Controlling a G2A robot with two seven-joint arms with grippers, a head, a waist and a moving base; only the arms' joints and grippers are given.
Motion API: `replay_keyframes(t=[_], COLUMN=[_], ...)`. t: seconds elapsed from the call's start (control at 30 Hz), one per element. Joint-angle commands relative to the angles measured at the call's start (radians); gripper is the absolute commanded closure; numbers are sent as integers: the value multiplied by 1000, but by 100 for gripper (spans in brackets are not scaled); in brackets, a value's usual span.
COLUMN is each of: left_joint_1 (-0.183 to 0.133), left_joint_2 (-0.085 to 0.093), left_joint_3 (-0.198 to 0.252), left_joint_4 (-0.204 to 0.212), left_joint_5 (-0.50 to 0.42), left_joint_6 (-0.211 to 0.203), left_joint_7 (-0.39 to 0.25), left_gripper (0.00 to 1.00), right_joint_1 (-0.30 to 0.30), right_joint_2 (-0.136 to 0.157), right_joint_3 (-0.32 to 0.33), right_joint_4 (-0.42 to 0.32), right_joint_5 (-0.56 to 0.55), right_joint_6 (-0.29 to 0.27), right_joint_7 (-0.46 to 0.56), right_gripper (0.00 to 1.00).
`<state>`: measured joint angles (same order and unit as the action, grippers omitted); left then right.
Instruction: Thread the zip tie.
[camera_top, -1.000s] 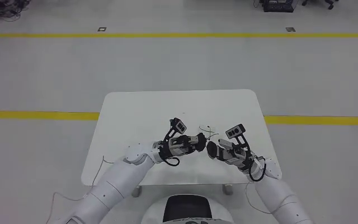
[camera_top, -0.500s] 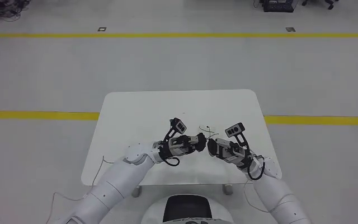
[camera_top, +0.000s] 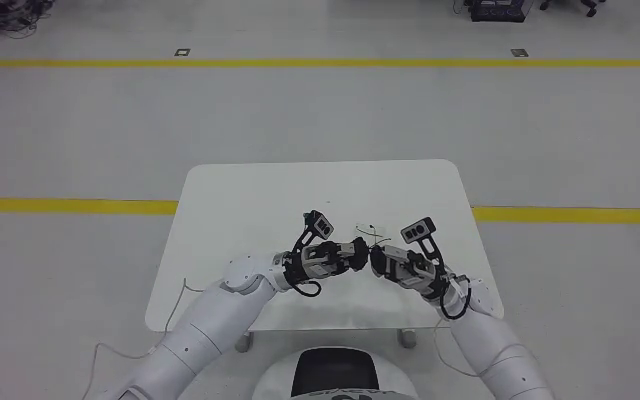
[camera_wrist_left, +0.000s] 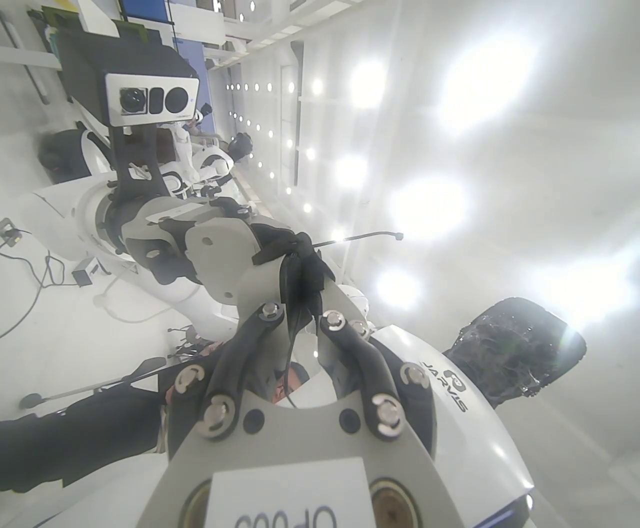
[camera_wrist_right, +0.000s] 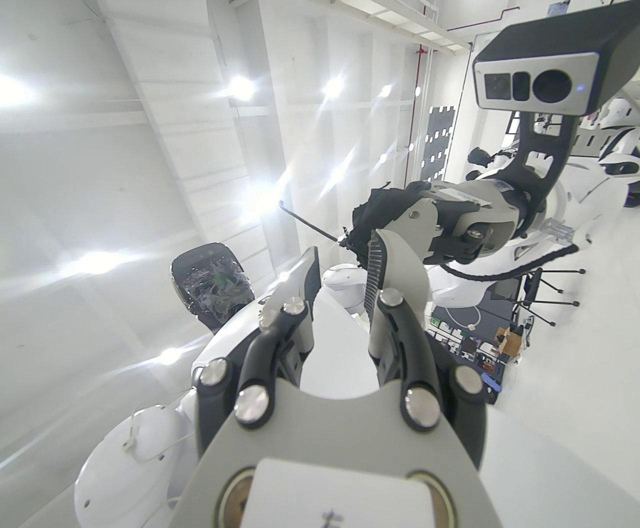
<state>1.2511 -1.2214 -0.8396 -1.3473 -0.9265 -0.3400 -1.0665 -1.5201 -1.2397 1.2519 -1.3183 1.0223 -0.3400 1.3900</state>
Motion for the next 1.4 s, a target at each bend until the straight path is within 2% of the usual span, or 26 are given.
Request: replay_keyframes(t=[0.0, 0.1, 0.47, 0.57, 0.63, 0.77, 0.93, 1.0, 1.37], left_joint_1=[0, 0, 0, 0, 0, 0, 0, 0, 0], left_joint_2=[0, 0, 0, 0, 0, 0, 0, 0, 0], left_joint_3=[0, 0, 0, 0, 0, 0, 0, 0, 0], left_joint_4=[0, 0, 0, 0, 0, 0, 0, 0, 0], left_joint_5=[0, 0, 0, 0, 0, 0, 0, 0, 0], left_joint_6=[0, 0, 0, 0, 0, 0, 0, 0, 0], left_joint_7=[0, 0, 0, 0, 0, 0, 0, 0, 0], left_gripper=[100, 100, 100, 100, 100, 100, 100, 100, 100], right_joint_1=[3, 5, 7, 7, 8, 9, 11, 12, 12], right_joint_2=[-2, -4, -11, -12, -13, -15, -16, -17, -22], right_joint_3=[-1, -1, 4, 6, 8, 11, 14, 14, 35], right_joint_4=[2, 6, 13, 15, 17, 21, 25, 27, 42], right_joint_5=[0, -3, -8, -8, -8, -6, -7, -8, -45], right_joint_6=[0, 0, 0, 0, 0, 0, 0, 0, 0], right_joint_7=[0, 0, 0, 0, 0, 0, 0, 0, -5], right_gripper=[81, 87, 93, 92, 86, 84, 90, 100, 100])
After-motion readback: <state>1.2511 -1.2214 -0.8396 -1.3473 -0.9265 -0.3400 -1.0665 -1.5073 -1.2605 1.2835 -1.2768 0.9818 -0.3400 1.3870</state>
